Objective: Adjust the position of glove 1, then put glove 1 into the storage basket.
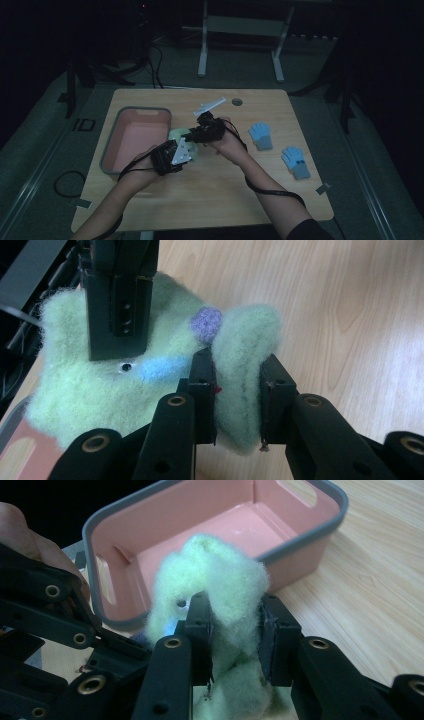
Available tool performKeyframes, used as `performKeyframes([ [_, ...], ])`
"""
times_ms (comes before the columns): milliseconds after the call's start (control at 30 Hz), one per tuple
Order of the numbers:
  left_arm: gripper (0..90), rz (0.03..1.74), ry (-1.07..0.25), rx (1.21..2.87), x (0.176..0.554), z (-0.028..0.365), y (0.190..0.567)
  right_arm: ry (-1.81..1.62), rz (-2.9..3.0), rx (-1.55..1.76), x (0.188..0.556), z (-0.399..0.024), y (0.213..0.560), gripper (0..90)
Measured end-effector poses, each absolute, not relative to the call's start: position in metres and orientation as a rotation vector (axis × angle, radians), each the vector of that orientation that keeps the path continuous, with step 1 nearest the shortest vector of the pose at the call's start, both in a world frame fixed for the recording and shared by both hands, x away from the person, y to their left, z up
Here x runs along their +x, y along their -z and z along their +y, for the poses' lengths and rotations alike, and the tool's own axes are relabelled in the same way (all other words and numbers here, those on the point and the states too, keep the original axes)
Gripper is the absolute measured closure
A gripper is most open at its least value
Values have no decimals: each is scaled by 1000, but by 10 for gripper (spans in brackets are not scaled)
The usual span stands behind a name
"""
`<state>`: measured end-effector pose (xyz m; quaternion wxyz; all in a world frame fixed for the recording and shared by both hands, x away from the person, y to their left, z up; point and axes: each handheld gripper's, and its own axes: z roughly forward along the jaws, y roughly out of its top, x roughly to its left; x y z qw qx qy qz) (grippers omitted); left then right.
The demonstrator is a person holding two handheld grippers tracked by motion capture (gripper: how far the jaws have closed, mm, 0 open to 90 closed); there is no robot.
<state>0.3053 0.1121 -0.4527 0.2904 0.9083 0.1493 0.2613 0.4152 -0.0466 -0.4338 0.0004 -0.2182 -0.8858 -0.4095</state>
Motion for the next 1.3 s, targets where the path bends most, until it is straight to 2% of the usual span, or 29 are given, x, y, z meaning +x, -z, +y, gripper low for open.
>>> performKeyframes([
  [667,734,485,-735,2478,307,184,449,1316,-2737,-578,422,35,430,703],
  [1167,734,454,-660,2534,327,225,478,1248,-2756,-624,438,77,461,706],
  [1300,734,513,-608,2549,334,228,485,1223,-2738,-673,444,84,473,707],
])
